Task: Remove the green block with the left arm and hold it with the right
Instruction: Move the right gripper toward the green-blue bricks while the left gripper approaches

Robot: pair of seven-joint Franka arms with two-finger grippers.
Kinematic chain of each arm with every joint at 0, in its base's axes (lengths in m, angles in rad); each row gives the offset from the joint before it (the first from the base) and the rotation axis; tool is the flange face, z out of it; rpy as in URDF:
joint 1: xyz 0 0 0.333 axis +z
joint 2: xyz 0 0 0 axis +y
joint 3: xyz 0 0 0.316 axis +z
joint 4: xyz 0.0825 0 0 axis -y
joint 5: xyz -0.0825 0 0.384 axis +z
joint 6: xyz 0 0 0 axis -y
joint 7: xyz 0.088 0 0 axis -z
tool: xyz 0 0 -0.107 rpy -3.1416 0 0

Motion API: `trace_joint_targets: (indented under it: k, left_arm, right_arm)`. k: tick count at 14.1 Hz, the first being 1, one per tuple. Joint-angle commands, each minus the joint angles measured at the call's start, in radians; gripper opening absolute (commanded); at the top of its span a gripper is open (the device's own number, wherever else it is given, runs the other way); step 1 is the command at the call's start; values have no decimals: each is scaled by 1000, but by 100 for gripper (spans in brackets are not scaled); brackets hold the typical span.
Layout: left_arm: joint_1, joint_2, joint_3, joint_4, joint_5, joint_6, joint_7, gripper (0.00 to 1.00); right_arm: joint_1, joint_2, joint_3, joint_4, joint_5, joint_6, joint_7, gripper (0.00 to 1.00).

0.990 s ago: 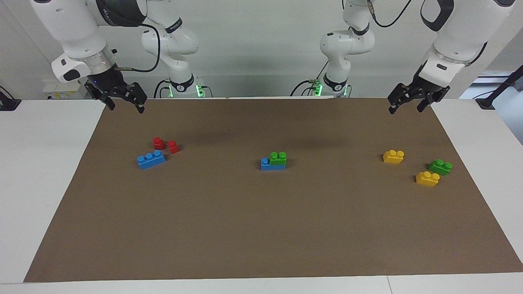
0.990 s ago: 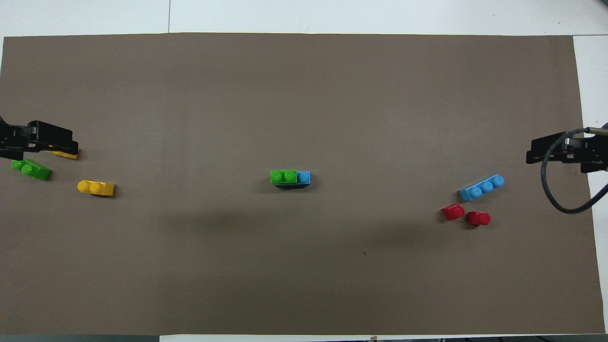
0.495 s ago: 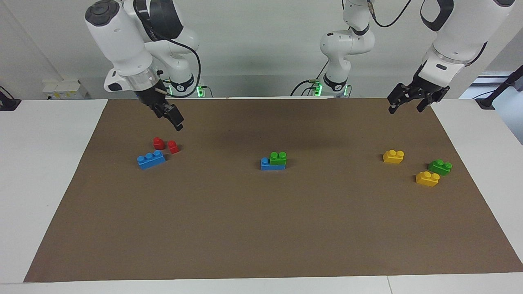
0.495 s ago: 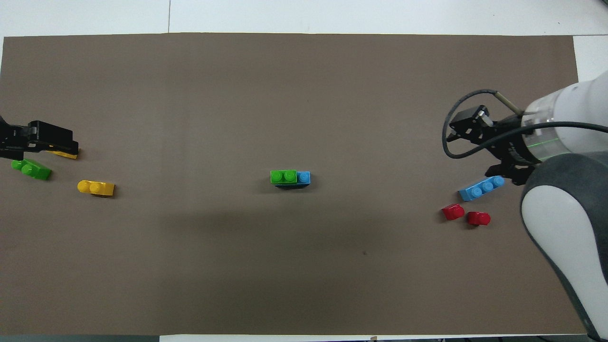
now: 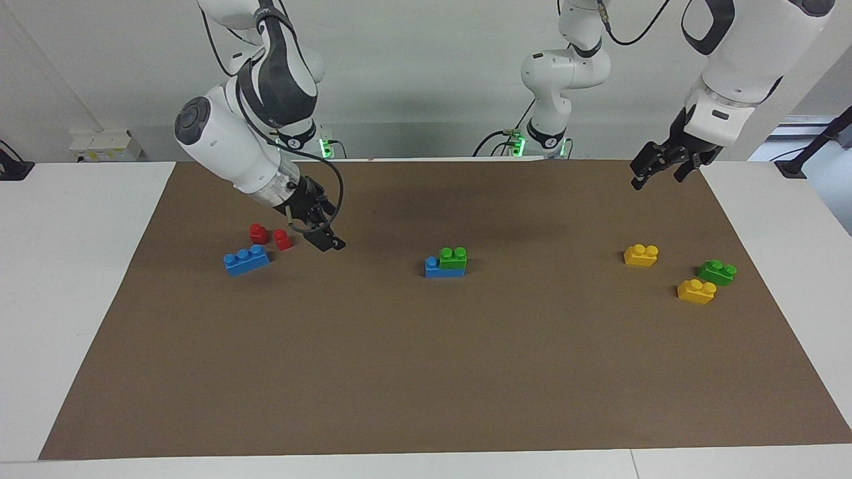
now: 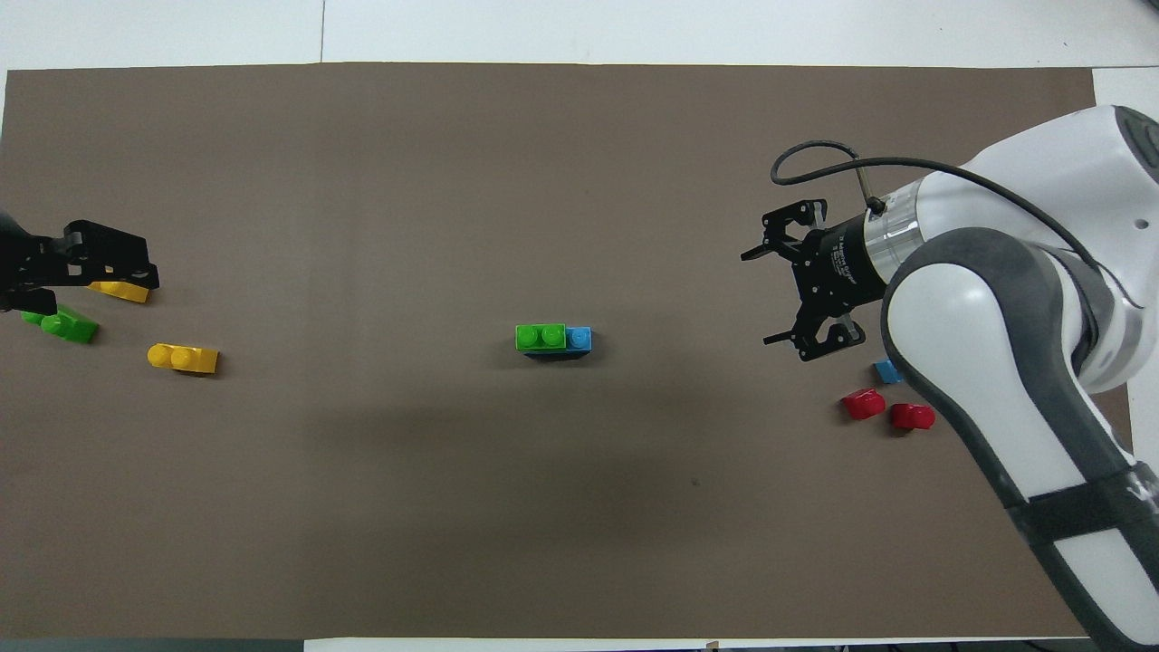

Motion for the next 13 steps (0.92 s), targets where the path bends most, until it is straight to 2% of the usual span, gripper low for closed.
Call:
trace_joint_targets:
  k: [1, 4, 6, 9, 13]
  left_arm:
    - [-29, -69, -6, -116, 12, 68, -143, 100]
    - [-94, -89, -6, -178, 5, 115, -377, 100]
    - [-134, -91, -7, -192, 1, 125, -516, 100]
    - [-206, -89, -6, -204, -34, 147, -758, 100]
    - [-297, -82, -6, -255, -60, 269, -1108, 100]
  right_arm:
    - [48, 18, -2, -43, 54, 87, 71, 97]
    - [83, 47, -2, -66, 124, 177, 78, 97]
    - [135, 71, -2, -100, 156, 280, 79, 97]
    - [173, 128, -2, -100, 183, 372, 76, 97]
    - [216, 180, -1, -101, 230, 464, 69, 97]
